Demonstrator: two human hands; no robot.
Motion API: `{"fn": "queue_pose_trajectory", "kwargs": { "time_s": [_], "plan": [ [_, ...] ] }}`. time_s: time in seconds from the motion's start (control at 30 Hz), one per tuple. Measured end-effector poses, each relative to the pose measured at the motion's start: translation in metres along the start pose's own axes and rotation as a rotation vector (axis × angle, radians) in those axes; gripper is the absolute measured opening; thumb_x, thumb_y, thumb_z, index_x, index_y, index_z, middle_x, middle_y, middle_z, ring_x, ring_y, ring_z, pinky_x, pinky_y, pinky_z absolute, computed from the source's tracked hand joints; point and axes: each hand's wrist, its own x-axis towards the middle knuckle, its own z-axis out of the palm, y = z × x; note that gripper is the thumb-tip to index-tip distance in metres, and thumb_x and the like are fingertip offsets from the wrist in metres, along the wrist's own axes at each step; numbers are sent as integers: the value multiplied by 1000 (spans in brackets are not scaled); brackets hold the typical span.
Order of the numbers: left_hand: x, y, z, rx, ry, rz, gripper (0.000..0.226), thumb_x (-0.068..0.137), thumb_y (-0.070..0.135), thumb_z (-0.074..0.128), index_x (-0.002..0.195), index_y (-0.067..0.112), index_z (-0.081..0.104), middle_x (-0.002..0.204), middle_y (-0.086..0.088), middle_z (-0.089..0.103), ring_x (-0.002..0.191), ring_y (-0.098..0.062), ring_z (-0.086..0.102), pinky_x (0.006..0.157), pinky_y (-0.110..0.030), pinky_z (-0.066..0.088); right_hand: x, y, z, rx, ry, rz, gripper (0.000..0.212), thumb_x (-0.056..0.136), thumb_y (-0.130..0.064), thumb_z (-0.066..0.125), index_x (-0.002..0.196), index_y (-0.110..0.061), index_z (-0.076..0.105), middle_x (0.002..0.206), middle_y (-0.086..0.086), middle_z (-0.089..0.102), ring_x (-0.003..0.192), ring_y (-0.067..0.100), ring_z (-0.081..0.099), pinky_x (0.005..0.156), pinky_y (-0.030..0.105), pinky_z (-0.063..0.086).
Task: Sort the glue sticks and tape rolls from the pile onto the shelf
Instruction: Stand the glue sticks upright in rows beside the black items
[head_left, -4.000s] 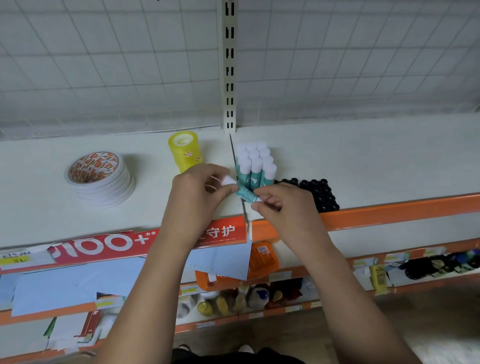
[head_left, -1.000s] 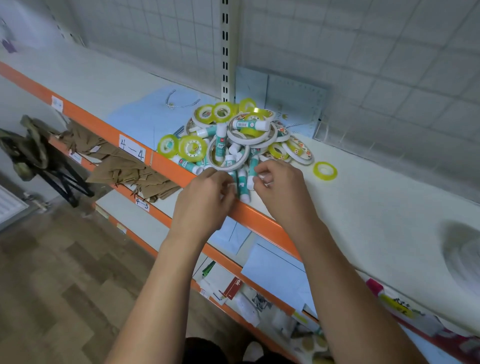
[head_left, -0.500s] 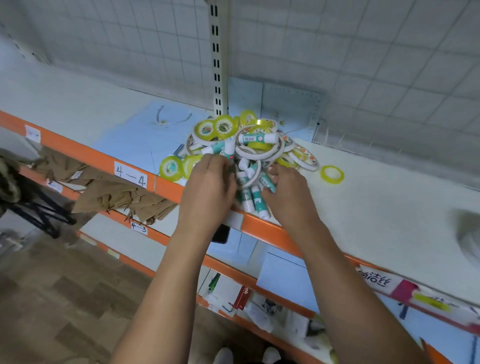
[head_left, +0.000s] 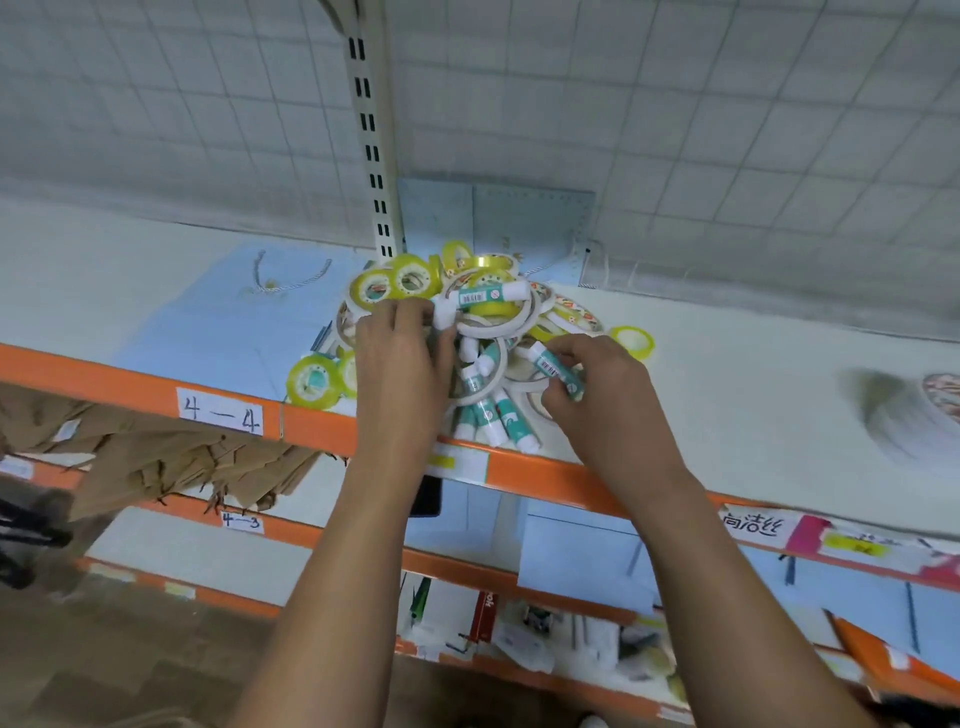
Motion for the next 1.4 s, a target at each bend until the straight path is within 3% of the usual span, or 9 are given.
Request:
{"fn": "queue_pose_trajectory", "kwargs": {
  "time_s": [0.1,0.17,0.33,0.47,0.7,1.03,1.4],
  "plan": [
    [1,19,-7,-189,70,107,21,95,18,56,113,8,56,104,-7,58,95,-18,52,78,-26,41,-6,7,-6,3,44,1,38,80,-7,63,116,-17,65,110,3,64,92,17,58,77,15,36],
    [-1,38,-6,-261,56,204,24,92,14,56,114,7,55,105,-9,54,90,-13,48,74,-22,40,-11,13,-15,3,86,18,36,79,-6,61,113,-17,65,106,2,64,88,16,56,75,18,40],
    [-16,82,18,-289,-217,274,27,85,16,61,112,14,59,107,-4,53,89,-21,54,68,-29,41,-36,41,-48,-7,149,89,29,78,-4,58,105,-15,56,98,1,58,85,23,55,77,41,50],
    [-37,120,47,-270,-462,411,24,86,26,57,110,21,57,105,5,51,90,-16,55,72,-38,48,-59,75,-80,-109,195,170,27,79,-7,59,104,-15,58,97,1,59,87,24,56,77,42,50],
    [-78,207,92,-360,-646,566,19,88,26,59,106,22,61,100,5,55,91,-19,59,75,-42,50,-111,139,-147,-202,298,348,29,79,-8,60,107,-16,62,97,2,59,87,23,56,79,42,50],
    [-146,344,155,-347,-731,662,29,93,32,57,121,24,61,108,5,60,96,-18,57,78,-34,46,-170,257,-249,-243,361,440,30,81,-11,62,110,-19,64,99,-2,59,87,17,54,73,28,44],
    [-192,464,226,-198,-764,608,24,95,33,55,117,26,63,109,5,60,99,-19,57,78,-34,47,-197,372,-345,-194,287,415,32,85,-4,57,114,-16,64,107,1,60,95,18,55,79,28,46]
  ]
}}
